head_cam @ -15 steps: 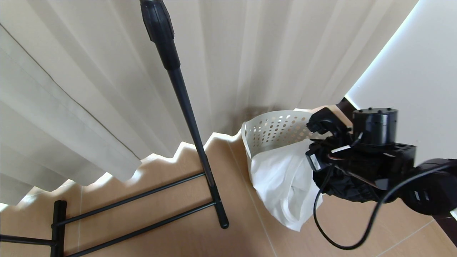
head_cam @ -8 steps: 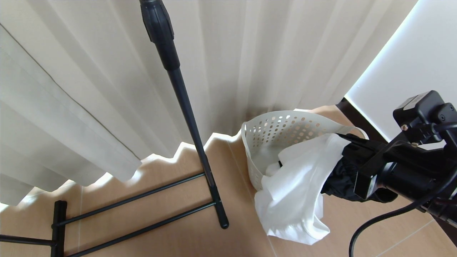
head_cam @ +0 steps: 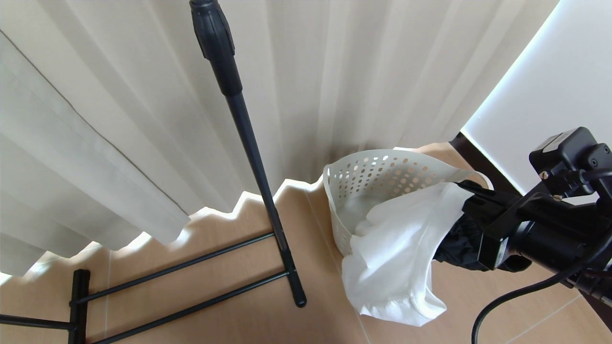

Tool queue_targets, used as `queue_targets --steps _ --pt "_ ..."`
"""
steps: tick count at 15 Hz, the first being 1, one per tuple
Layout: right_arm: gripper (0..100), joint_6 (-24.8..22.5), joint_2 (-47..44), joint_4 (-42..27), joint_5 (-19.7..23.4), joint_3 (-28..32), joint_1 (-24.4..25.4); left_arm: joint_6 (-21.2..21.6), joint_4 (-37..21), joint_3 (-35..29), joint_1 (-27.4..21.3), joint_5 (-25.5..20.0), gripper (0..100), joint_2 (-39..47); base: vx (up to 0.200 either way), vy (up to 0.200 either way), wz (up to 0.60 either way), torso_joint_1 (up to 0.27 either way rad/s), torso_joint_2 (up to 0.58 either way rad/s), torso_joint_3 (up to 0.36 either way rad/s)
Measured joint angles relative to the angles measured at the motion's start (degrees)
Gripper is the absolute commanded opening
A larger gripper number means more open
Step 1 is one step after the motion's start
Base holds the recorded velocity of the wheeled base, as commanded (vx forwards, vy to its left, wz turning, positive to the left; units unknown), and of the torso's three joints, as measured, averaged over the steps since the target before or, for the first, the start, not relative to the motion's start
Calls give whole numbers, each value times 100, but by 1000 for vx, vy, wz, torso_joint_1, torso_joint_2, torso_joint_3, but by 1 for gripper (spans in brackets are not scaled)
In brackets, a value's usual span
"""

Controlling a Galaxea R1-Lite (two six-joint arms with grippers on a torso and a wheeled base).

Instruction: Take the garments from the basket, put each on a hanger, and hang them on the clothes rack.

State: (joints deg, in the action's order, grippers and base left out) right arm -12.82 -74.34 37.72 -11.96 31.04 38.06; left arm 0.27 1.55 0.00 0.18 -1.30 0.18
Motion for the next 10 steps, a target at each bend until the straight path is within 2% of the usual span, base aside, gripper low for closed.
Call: queue_targets --steps 10 --pt "0 24 -16 24 0 -4 -49 -17 0 0 -2 24 100 0 0 0 0 1 1 196"
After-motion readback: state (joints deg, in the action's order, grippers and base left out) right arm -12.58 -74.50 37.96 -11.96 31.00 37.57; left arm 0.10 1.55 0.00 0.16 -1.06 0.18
